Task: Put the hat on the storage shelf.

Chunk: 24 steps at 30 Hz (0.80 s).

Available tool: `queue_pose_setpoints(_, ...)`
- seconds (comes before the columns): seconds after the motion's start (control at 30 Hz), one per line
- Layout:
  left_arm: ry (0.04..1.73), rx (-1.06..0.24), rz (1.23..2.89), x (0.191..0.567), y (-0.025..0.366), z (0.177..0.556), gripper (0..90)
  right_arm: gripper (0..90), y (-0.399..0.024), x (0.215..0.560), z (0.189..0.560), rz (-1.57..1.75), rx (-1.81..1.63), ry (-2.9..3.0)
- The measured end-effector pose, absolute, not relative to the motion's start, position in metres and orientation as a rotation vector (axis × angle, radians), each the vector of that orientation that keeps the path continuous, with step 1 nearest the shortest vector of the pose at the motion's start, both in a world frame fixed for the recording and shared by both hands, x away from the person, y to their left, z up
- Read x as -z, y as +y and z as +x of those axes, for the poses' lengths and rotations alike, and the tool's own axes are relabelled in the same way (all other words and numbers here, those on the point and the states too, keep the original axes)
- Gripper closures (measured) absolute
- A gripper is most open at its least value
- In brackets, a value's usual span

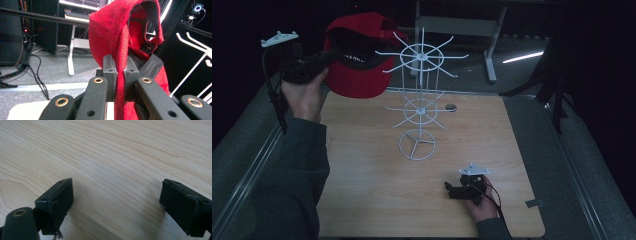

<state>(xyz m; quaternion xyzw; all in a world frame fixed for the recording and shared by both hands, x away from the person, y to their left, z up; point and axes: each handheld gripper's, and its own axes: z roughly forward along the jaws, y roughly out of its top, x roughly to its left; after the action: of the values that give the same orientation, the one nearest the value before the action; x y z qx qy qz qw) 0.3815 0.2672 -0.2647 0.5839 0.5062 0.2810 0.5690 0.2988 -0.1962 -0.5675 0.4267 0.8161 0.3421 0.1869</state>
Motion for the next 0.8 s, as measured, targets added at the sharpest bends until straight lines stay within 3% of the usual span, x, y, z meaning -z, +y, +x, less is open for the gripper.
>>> queue_pose_setpoints(0.8,1.167,-0.658,1.321,0.2584,0.268,0.3786,84.5,11.7,-0.1962,0.5675,0.2988,1.2,-0.964,2.298)
